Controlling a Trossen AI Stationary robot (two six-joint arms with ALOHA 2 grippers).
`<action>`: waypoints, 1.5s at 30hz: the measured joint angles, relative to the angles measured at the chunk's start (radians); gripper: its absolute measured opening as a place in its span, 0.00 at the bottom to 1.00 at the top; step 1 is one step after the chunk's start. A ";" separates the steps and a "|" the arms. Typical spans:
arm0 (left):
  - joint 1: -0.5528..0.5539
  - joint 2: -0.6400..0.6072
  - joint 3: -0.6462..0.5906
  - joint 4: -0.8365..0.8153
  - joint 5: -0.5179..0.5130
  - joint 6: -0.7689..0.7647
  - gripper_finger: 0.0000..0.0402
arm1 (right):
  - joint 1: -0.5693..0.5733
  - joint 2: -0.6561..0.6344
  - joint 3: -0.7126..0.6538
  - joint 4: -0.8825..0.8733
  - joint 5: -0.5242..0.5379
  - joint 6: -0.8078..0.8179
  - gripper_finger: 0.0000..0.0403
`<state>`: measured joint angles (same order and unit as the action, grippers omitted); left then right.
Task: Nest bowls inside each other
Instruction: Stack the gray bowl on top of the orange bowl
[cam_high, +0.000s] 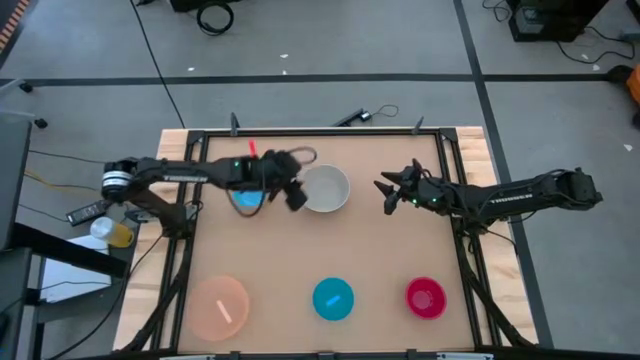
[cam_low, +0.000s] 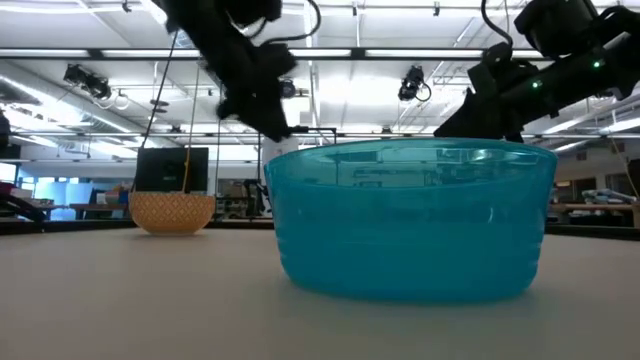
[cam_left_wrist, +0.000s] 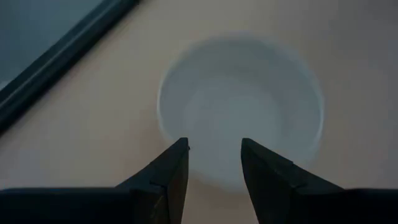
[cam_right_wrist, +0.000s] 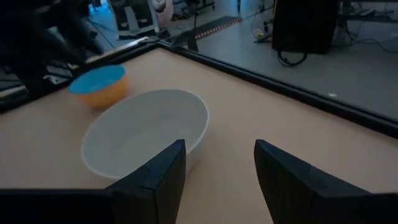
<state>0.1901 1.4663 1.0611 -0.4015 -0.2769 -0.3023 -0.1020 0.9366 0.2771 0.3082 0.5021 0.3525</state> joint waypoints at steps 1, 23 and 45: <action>0.025 0.015 0.000 0.052 0.024 0.021 0.38 | 0.000 0.001 0.000 -0.006 0.003 -0.014 0.49; 0.083 0.350 -0.001 0.279 0.040 0.017 0.38 | 0.002 0.026 0.000 -0.036 -0.003 -0.066 0.49; 0.082 0.320 0.007 0.224 0.039 0.028 0.21 | 0.002 0.026 0.000 -0.031 -0.002 -0.095 0.49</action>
<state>0.2718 1.7860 1.0676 -0.1773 -0.2375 -0.2746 -0.0998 0.9626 0.2775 0.2772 0.5003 0.2577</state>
